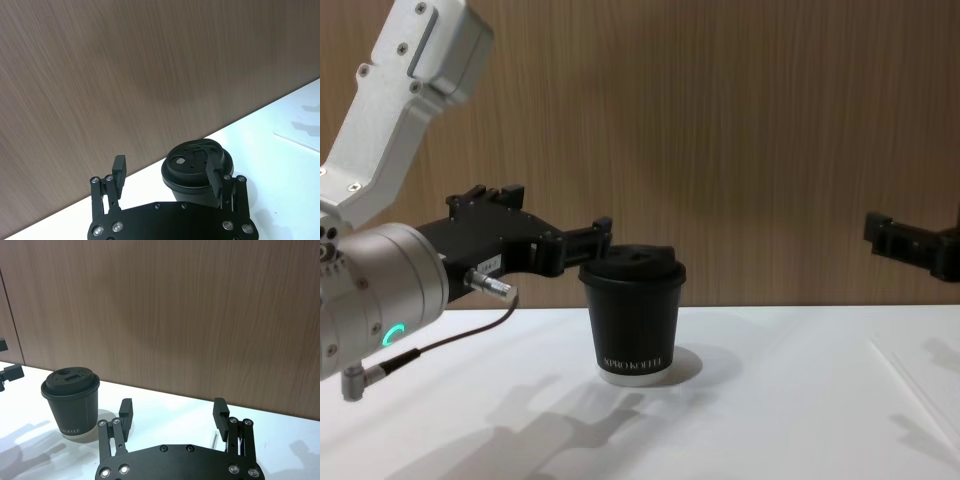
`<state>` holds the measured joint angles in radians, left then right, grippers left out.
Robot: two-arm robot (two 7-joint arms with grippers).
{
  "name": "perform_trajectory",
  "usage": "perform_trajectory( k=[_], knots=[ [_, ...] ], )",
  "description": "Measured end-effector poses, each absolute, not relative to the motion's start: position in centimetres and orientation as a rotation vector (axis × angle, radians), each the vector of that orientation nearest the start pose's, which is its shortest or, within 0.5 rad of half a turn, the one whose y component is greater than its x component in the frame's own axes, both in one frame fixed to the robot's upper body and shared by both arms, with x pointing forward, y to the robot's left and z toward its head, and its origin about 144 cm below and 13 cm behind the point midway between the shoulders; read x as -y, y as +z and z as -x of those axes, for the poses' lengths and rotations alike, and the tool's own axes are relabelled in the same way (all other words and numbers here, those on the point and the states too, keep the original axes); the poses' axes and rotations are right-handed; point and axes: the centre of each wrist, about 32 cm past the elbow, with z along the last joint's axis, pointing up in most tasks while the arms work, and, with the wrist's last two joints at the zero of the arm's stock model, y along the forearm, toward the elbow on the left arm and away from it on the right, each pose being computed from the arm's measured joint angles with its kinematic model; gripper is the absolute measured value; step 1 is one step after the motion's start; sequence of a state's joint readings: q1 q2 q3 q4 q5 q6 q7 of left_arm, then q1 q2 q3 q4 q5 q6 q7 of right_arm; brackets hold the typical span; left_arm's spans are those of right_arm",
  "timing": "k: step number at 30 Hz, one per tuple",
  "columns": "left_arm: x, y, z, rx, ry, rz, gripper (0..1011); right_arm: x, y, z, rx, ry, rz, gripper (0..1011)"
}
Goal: Pick up the straw with one hand, pass it to the other hand, and insert it into the cup.
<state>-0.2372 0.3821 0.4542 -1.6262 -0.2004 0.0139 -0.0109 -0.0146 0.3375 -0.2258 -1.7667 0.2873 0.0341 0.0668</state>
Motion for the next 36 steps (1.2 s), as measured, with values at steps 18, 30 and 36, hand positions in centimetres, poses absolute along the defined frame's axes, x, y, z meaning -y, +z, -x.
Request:
perform_trajectory(
  k=[18, 30, 36],
  knots=[
    [-19.84, 120.44, -49.2, 0.268, 1.124, -0.061, 1003, 23.71, 118.87, -44.33, 0.075, -1.229, -0.026, 1001],
    [-19.84, 120.44, -49.2, 0.268, 1.124, -0.061, 1003, 23.71, 118.87, -44.33, 0.075, -1.229, -0.026, 1001],
    [-19.84, 120.44, -49.2, 0.268, 1.124, -0.061, 1003, 23.71, 118.87, -44.33, 0.075, -1.229, -0.026, 1001]
  ],
)
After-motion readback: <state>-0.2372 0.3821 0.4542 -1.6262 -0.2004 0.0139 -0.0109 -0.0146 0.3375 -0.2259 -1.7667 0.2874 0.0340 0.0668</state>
